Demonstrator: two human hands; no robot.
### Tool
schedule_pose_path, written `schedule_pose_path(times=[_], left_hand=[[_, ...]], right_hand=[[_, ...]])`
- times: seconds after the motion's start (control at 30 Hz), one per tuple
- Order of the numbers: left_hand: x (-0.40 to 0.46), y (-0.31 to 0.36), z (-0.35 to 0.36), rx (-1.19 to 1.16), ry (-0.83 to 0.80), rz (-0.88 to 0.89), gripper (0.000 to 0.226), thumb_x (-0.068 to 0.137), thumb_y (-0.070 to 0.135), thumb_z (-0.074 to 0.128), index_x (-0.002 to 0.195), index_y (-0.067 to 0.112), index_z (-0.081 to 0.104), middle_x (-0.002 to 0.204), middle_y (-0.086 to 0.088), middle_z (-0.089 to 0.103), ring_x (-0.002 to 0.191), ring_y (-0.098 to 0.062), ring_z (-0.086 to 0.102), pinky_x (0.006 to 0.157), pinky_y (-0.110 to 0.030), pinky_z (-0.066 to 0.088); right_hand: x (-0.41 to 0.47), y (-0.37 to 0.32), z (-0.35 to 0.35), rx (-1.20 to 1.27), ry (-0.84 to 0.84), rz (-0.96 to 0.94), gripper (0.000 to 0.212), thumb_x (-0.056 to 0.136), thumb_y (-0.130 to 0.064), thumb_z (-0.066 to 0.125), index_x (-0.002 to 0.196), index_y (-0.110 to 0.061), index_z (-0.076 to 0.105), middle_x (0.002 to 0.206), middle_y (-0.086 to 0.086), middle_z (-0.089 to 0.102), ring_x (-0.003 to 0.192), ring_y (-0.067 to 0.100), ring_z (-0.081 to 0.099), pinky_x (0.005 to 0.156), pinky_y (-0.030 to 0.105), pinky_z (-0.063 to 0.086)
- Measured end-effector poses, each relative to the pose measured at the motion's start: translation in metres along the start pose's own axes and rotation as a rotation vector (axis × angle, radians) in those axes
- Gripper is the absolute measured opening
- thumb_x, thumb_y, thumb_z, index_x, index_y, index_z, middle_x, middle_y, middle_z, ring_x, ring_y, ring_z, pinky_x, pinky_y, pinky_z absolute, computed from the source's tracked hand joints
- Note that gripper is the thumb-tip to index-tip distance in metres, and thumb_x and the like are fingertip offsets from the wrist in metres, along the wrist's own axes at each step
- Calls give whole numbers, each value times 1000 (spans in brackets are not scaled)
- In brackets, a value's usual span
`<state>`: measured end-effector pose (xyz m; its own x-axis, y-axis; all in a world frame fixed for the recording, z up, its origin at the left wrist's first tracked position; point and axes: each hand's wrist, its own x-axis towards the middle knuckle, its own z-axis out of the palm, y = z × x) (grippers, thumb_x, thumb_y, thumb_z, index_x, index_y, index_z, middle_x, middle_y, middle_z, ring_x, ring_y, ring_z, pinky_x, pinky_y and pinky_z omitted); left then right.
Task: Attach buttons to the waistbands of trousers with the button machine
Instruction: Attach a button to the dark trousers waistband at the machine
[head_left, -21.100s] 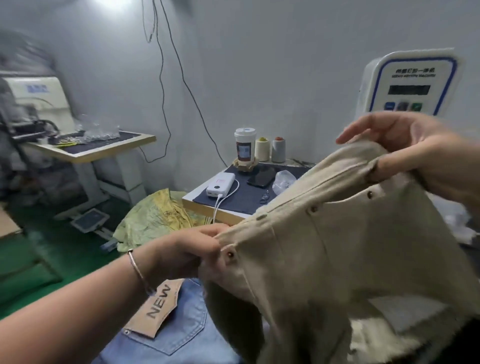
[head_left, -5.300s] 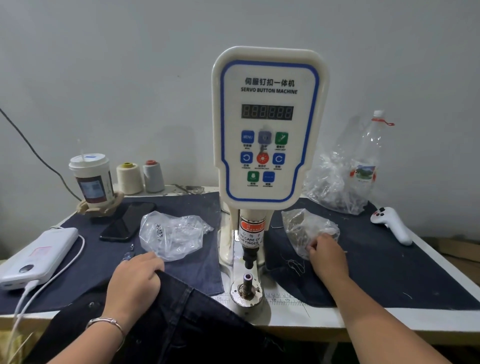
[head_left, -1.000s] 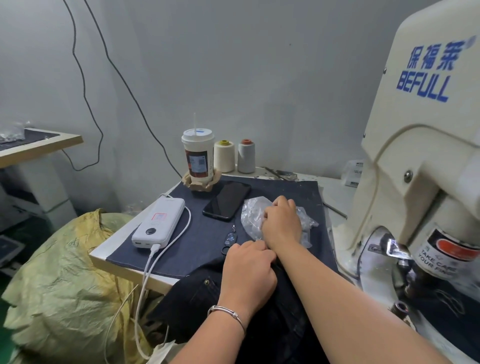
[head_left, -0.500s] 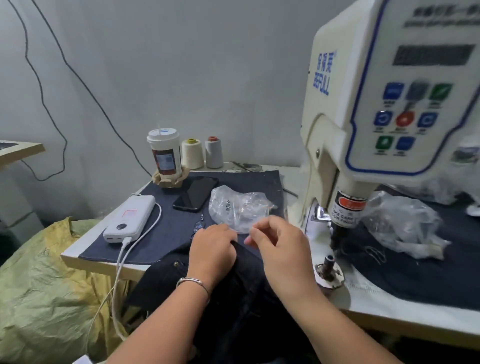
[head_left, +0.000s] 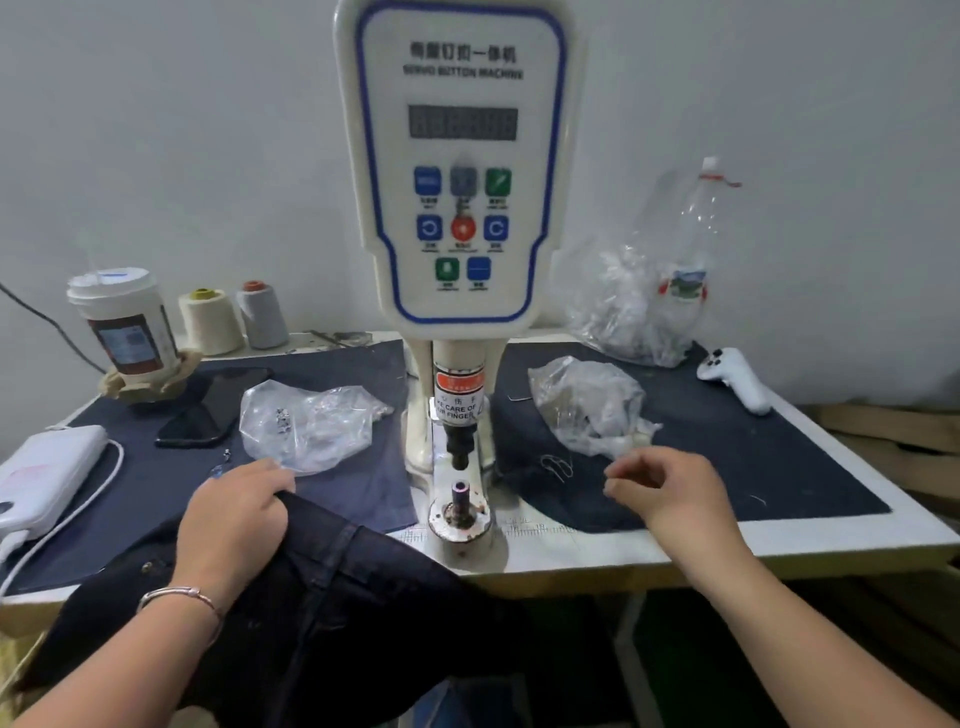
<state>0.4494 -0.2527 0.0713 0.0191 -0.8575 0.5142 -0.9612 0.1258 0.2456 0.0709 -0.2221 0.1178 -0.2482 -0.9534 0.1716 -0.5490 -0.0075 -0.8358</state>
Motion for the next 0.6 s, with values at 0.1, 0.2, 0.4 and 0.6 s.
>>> schedule_pose_path(times=[0.1,0.2,0.4,0.6], left_hand=[[0,0,2,4,7,-4,23,57,4,36,58,8,58,63,-6,58,68,-35,61,59,-35,36],[0,-2,3,-15,12,-7,22,58,4,35,58,8,56,63,-4,56,68,-34,58,60,-34,33],[1,0,3,-43,-4,-20,21,59,6,31,58,10,52,64,-2,53,67,-29,49,62,-37,34],[1,-2,5,-42,20,-14,21,59,6,33,58,9,54,63,-1,53,64,-24,43,60,-35,35]], right_hand=[[25,3,1,-264,-67,-135,17,83,-12,69,73,-25,72,78,-11,68,79,7,61,68,21,42],[38,8,7,-574,-277,-352,20,87,-8,56,78,-9,74,81,5,70,80,20,61,74,32,49],[51,17,11,-744,-433,-552,20,90,-10,55,95,-12,75,94,-1,66,93,16,55,81,30,43],[47,34,3,-329,-318,-256,26,79,-5,76,101,-17,73,85,-8,60,79,9,57,70,13,44]])
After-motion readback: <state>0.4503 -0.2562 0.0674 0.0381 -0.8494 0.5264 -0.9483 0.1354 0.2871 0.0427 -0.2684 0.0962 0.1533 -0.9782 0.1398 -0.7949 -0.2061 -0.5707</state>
